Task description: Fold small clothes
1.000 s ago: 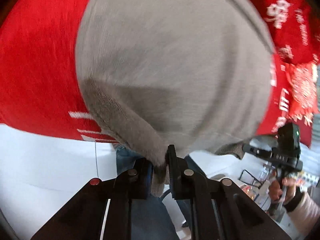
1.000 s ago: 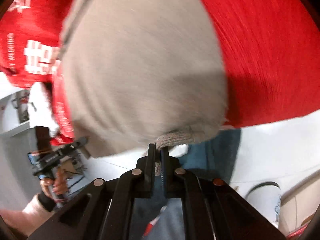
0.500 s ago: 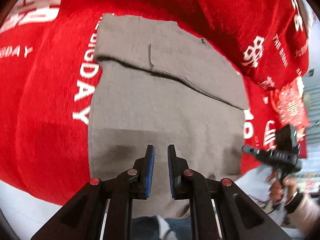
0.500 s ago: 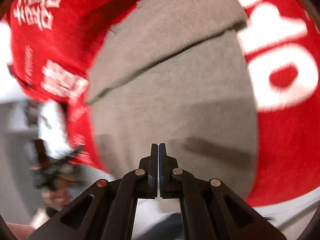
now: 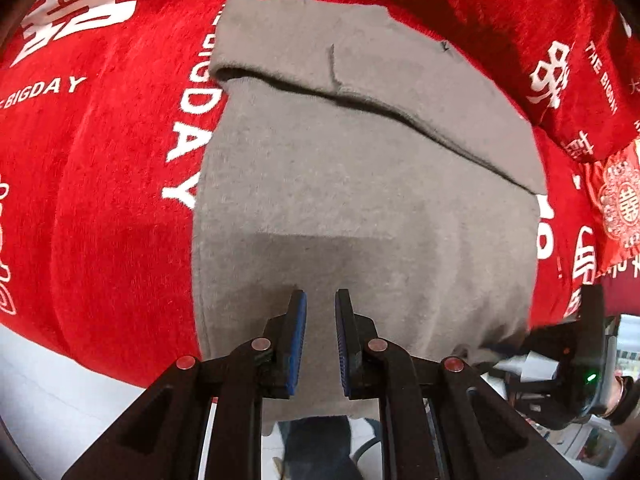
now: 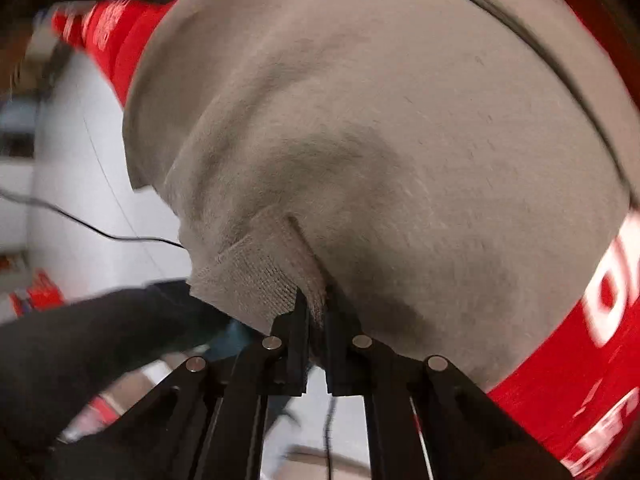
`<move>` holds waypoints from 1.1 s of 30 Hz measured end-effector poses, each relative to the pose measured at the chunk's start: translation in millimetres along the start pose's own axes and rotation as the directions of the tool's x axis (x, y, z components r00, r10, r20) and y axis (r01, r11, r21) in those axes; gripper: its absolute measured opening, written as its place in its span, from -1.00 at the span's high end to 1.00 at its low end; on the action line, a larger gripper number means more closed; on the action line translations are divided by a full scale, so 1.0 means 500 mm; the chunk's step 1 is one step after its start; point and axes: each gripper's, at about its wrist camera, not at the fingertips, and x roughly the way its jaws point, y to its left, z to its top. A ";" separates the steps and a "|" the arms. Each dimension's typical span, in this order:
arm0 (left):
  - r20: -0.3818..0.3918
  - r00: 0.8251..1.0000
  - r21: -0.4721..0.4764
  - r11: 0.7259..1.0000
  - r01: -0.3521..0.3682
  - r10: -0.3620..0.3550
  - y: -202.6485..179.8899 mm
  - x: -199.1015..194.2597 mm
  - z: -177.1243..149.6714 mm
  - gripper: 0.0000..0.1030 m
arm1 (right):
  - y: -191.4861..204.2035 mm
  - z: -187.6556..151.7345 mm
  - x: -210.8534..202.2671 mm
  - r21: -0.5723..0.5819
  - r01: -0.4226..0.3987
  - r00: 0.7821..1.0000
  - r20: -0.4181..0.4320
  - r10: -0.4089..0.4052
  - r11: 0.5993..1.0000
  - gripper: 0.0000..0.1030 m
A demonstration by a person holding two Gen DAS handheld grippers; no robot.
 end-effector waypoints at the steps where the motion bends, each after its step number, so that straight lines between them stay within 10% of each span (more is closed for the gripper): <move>1: 0.001 1.000 0.001 1.000 -0.012 0.012 -0.007 0.003 0.003 0.70 | 0.010 0.000 -0.029 -0.025 0.027 0.998 0.051 -0.026 0.999 0.88; 5: 0.042 0.997 0.010 0.997 -0.072 0.072 0.004 -0.028 0.013 0.70 | -0.097 0.010 -0.172 0.204 0.004 0.959 0.276 -0.061 0.979 0.88; 9: 0.095 0.987 -0.020 0.992 -0.125 0.126 0.033 -0.067 0.043 0.59 | -0.271 -0.008 -0.221 0.497 -0.099 0.927 0.362 -0.103 0.862 0.88; 12: 0.150 0.970 -0.061 0.981 -0.182 0.190 0.051 -0.095 0.067 -1.00 | -0.396 -0.048 -0.199 0.653 -0.165 0.930 0.353 -0.104 0.739 0.88; 17: 0.179 0.964 -0.063 0.980 -0.189 0.198 0.048 -0.103 0.087 -1.00 | -0.471 -0.076 -0.140 0.737 -0.211 0.950 0.309 -0.042 0.642 0.88; 29: 0.035 0.987 0.144 0.976 -0.161 0.157 -0.084 0.078 0.224 -1.00 | -0.459 -0.057 -0.087 0.722 -0.298 0.945 0.317 0.084 0.624 0.79; 33: -0.005 0.989 0.143 0.979 -0.147 0.149 -0.091 0.112 0.256 -0.51 | -0.467 -0.056 -0.087 0.710 -0.347 0.928 0.354 0.116 0.613 0.37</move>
